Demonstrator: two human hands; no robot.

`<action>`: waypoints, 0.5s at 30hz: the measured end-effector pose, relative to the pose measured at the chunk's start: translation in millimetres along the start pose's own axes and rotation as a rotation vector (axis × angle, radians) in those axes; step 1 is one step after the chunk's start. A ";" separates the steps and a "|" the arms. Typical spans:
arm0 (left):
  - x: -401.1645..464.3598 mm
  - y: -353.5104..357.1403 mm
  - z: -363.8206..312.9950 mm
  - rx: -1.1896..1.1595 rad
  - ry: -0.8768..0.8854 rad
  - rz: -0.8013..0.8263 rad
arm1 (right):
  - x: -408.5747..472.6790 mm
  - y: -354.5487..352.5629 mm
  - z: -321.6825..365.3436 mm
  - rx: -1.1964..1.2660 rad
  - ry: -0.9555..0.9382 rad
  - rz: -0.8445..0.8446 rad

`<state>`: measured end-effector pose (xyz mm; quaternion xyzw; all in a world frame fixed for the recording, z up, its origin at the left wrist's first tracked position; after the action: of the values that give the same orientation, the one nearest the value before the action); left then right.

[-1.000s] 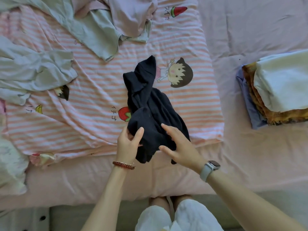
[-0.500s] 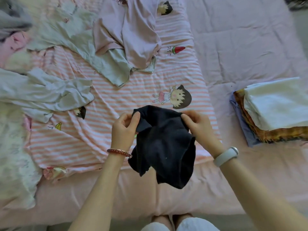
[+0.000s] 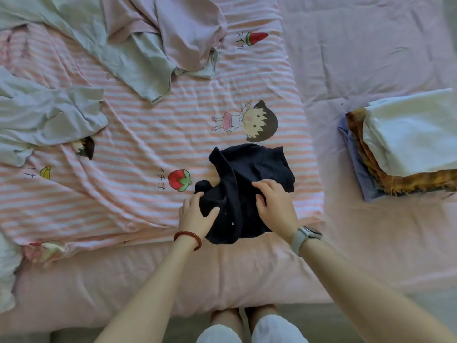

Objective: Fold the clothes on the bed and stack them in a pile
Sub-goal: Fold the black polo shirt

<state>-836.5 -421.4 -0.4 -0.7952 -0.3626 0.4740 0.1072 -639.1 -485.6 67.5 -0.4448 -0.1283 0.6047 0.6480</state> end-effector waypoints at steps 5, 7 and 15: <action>-10.8 20.7 5.4 0.248 0.052 -0.191 | 41.4 17.8 47.1 -0.226 -0.196 0.012; -13.8 20.0 5.4 0.289 0.090 -0.260 | 54.6 27.2 42.2 -0.160 -0.068 0.046; -15.5 -19.2 8.9 -0.129 0.137 -0.247 | 29.5 77.0 3.7 -0.007 0.233 0.188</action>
<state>-857.4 -419.8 15.3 -0.7804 -0.4790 0.3775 0.1380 -686.3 -467.3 2.4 -0.5242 -0.0123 0.6066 0.5976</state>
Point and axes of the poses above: each hand's wrist, its own x-axis towards the middle knuckle, its own y-axis out of the palm, z = x × y, the point moved 10 cm from there along x, towards the middle knuckle, and after that the axes turned 10 degrees about z, right-handed, at the moved point
